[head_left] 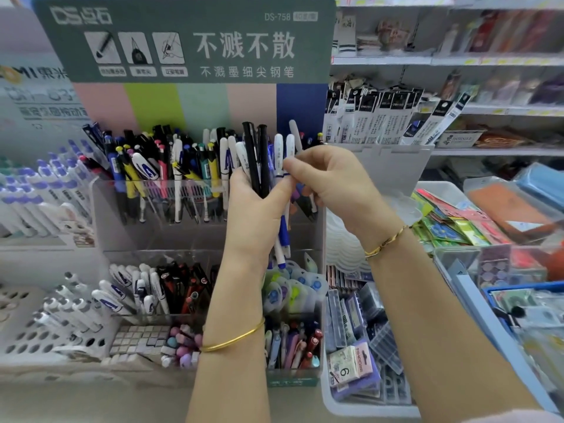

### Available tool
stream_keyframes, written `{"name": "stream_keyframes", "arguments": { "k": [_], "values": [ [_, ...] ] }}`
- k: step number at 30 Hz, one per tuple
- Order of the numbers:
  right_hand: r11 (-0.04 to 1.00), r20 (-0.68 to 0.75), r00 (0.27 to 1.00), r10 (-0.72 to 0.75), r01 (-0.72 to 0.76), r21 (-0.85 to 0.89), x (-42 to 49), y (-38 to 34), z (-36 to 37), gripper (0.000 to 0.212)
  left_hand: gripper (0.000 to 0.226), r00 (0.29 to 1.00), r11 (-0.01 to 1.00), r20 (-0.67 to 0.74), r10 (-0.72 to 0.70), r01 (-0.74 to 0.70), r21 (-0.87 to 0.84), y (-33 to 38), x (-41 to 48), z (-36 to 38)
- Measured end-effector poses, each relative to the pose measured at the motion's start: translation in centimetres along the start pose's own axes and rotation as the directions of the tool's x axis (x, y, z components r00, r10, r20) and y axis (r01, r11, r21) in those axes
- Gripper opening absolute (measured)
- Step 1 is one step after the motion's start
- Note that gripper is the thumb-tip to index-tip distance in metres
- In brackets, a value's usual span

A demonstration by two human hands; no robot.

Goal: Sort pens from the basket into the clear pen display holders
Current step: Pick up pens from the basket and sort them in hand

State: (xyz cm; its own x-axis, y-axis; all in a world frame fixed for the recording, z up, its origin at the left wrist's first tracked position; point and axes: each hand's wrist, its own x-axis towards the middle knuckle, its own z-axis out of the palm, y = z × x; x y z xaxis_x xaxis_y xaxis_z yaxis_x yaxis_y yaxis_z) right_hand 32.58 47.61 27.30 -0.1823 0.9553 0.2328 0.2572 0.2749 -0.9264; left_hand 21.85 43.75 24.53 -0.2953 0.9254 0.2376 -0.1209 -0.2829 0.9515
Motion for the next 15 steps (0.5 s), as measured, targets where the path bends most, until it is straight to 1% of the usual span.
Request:
{"name": "stream_keyframes", "arguments": {
  "k": [2, 5, 7, 8, 9, 11, 12, 14, 15],
  "values": [
    [1.0, 0.0, 1.0, 0.004, -0.004, 0.0, 0.1, -0.2, 0.0, 0.011, 0.029, 1.0, 1.0, -0.003, 0.001, -0.001, 0.007, -0.1, -0.1, 0.0],
    [0.993, -0.034, 0.999, 0.041, -0.037, 0.114, 0.2, -0.5, 0.1, 0.015, 0.022, 0.998, 1.0, -0.052, -0.02, 0.02, -0.001, -0.2, 0.0, 0.0],
    [0.971, -0.121, 0.992, 0.048, -0.018, 0.239, 0.5, -0.9, -0.1, 0.014, 0.018, 0.995, 0.999, -0.1, -0.016, 0.019, 0.034, -0.3, 0.3, -0.3],
    [0.961, -0.199, 0.979, 0.037, 0.019, 0.275, 0.8, -1.0, -0.4, 0.015, 0.017, 0.993, 0.999, -0.114, -0.011, 0.016, 0.044, -0.3, 0.4, -0.5],
    [0.962, -0.294, 0.956, 0.011, 0.07, 0.266, 1.1, -1.1, -0.7, 0.016, 0.016, 0.992, 0.999, -0.122, -0.008, 0.015, 0.049, -0.4, 0.5, -0.7],
    [0.975, -0.455, 0.886, -0.089, 0.171, 0.144, 1.8, -1.0, -1.4, 0.019, 0.016, 0.992, 0.998, -0.124, -0.004, 0.011, 0.059, -0.4, 0.6, -0.9],
    [0.977, -0.505, 0.849, -0.154, 0.208, 0.053, 2.2, -0.9, -1.5, 0.02, 0.016, 0.993, 0.998, -0.122, 0.001, 0.007, 0.06, -0.4, 0.6, -0.9],
    [0.956, -0.546, 0.785, -0.293, 0.26, -0.138, 2.6, -0.6, -1.4, 0.017, 0.017, 0.993, 0.998, -0.119, 0.009, -0.002, 0.06, -0.3, 0.5, -0.8],
    [0.939, -0.532, 0.774, -0.343, 0.27, -0.212, 2.8, -0.5, -1.2, 0.013, 0.016, 0.993, 0.998, -0.12, 0.012, -0.005, 0.06, -0.2, 0.6, -0.7]
  ]
}}
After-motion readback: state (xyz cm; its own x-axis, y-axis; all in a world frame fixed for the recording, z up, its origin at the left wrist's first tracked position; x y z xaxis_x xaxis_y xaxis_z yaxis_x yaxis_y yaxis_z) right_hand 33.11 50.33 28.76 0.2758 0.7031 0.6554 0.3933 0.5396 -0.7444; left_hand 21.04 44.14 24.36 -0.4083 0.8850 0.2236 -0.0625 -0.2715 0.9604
